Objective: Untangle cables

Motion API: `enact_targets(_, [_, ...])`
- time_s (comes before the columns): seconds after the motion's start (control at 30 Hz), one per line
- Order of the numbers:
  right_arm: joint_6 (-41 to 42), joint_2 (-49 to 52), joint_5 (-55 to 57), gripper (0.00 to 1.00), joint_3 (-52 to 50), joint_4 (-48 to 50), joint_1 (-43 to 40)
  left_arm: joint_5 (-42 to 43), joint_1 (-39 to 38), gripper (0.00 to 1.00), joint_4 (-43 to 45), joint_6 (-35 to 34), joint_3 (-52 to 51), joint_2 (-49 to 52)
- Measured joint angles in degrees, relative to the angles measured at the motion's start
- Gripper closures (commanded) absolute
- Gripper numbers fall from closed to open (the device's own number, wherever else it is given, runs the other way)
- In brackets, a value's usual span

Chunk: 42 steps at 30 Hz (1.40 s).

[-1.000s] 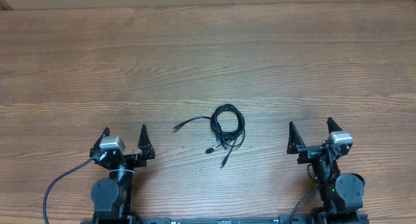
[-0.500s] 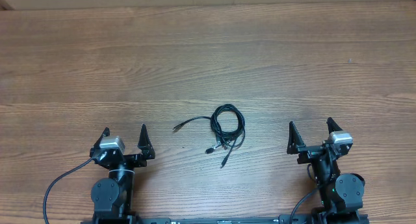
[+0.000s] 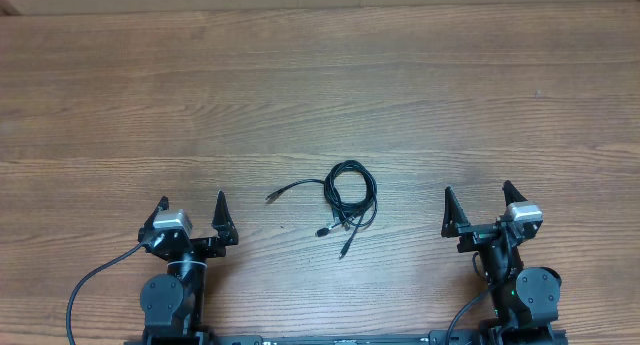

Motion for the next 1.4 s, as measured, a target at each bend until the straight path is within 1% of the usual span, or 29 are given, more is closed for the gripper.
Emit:
enact_targets(0.33, [0.0,0.0,0.0,0.0,0.0,0.07,0.0,0.0,0.0,0.02,0.0,0.0,0.0,0.0])
enact_targets(0.57, [0.0,0.0,0.0,0.0,0.0,0.04,0.0,0.0,0.0,0.0,0.0,0.02,0.0,0.0])
enact_targets(1.4, [0.0,0.0,0.0,0.0,0.0,0.02,0.0,0.0,0.0,0.01,0.0,0.0,0.0,0.0])
